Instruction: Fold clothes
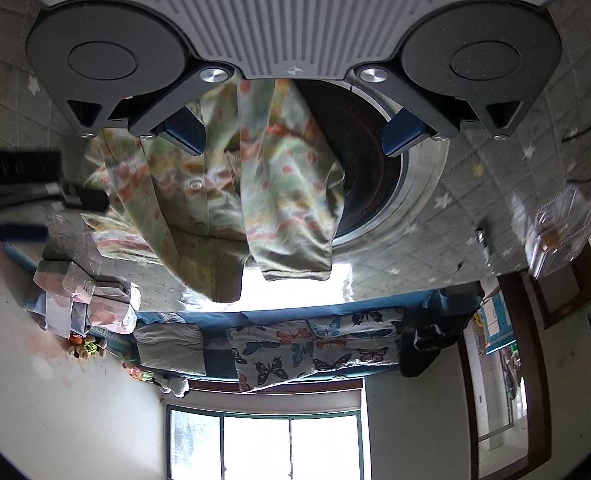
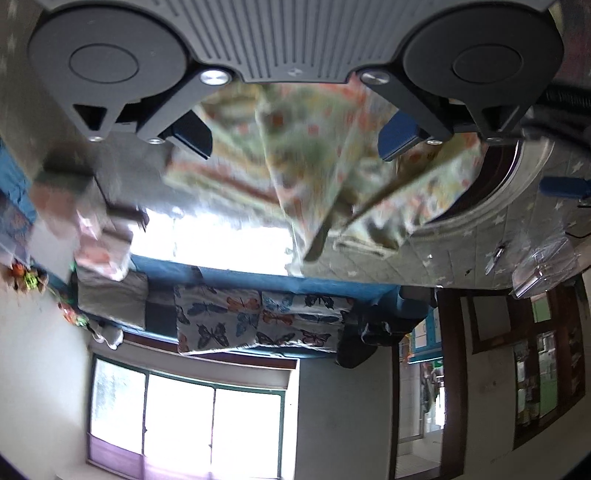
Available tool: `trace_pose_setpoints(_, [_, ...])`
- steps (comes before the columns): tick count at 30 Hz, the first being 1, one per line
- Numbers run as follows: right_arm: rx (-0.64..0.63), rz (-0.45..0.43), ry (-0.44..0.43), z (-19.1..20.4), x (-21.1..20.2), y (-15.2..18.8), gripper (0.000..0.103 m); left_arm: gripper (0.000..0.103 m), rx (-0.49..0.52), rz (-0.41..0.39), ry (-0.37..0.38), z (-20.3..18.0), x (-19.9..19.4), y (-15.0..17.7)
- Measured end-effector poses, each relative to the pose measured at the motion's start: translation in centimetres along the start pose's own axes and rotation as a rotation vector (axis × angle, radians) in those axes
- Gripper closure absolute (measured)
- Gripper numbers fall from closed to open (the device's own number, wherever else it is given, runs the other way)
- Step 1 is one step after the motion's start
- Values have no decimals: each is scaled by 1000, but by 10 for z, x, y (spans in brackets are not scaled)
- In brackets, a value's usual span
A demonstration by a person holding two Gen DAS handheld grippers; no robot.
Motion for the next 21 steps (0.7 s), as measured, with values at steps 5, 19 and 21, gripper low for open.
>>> trace_pose_setpoints(5, [-43, 2, -11, -6, 38, -34, 13, 5, 25, 19, 27, -7, 22, -11])
trace_pose_setpoints(19, [-72, 148, -66, -13, 159, -66, 48, 30, 60, 76, 92, -21, 70, -28])
trace_pose_setpoints(21, [-45, 175, -83, -18, 171, -62, 60, 35, 70, 83, 92, -22, 76, -30])
Point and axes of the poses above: each gripper's, at about its wrist camera, not at the fingertips, and x roughly the way its jaws point, z to its left, y to its underside, the point moved 3 cm from there along x, roughly the way its jaws point, and after that the axes turned 12 degrees about -x, right-handed, at the moved point
